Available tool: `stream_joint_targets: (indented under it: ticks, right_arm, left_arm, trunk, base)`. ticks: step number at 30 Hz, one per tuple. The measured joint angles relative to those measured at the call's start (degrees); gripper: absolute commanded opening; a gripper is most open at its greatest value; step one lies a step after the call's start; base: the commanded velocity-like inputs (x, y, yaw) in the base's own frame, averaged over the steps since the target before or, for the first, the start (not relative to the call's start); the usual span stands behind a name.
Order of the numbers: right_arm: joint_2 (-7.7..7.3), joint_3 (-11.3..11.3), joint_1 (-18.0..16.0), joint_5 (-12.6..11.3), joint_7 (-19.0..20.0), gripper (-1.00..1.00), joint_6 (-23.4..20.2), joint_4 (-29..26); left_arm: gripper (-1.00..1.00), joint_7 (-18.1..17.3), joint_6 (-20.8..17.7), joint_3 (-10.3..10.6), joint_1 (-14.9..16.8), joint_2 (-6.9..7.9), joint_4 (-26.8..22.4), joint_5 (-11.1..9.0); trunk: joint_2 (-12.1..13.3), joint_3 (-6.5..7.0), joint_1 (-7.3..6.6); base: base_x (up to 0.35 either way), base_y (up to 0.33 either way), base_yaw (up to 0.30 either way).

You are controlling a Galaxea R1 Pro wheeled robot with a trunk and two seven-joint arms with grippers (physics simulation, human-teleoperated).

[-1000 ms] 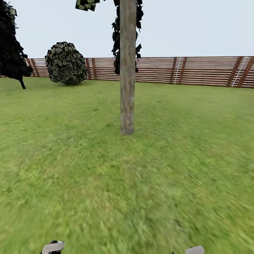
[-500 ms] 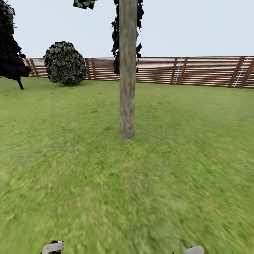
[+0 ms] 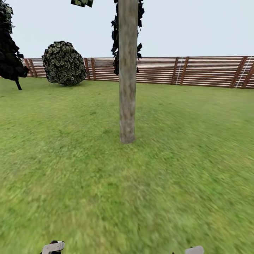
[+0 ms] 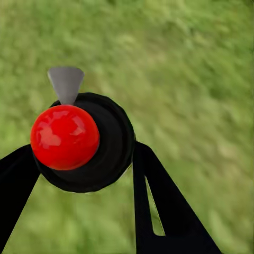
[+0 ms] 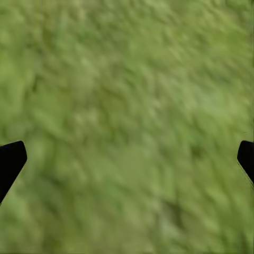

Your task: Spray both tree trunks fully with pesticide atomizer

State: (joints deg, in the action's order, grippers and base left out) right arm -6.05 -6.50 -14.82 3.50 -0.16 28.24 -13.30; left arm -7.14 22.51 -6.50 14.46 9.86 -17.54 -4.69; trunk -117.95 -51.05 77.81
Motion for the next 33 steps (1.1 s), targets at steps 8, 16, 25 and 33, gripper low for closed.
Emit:
stream_joint_targets:
  ticks: [8, 16, 25, 33]
  right_arm:
    - [0.04, -0.02, 0.0, 0.0, 0.0, 1.0, 0.0, -0.01]
    - [0.0, -0.04, 0.0, 0.01, 0.0, 1.0, 0.0, -0.01]
    - [0.07, -0.06, 0.0, -0.04, 0.0, 1.0, 0.0, -0.01]
    - [0.08, 0.0, 0.0, -0.04, 0.0, 1.0, 0.0, -0.01]
  left_arm:
    - [-1.0, 0.0, 0.0, 0.0, 0.0, 0.0, 0.0, 0.0]
    - [-1.0, 0.0, 0.0, 0.0, 0.0, 0.0, 0.0, 0.0]
    - [-1.0, 0.0, 0.0, 0.0, 0.0, 0.0, 0.0, 0.0]
    - [-1.0, 0.0, 0.0, 0.0, 0.0, 0.0, 0.01, 0.0]
  trunk:
    - [0.0, 0.01, 0.0]
    - [0.0, 0.43, 0.0]
    - [0.0, 0.47, 0.0]
    - [0.0, 0.47, 0.0]
  base:
    - [0.34, 0.0, -0.001]
    - [0.34, 0.0, -0.052]
    - [0.34, 0.0, -0.004]
    - [0.34, 0.0, -0.025]
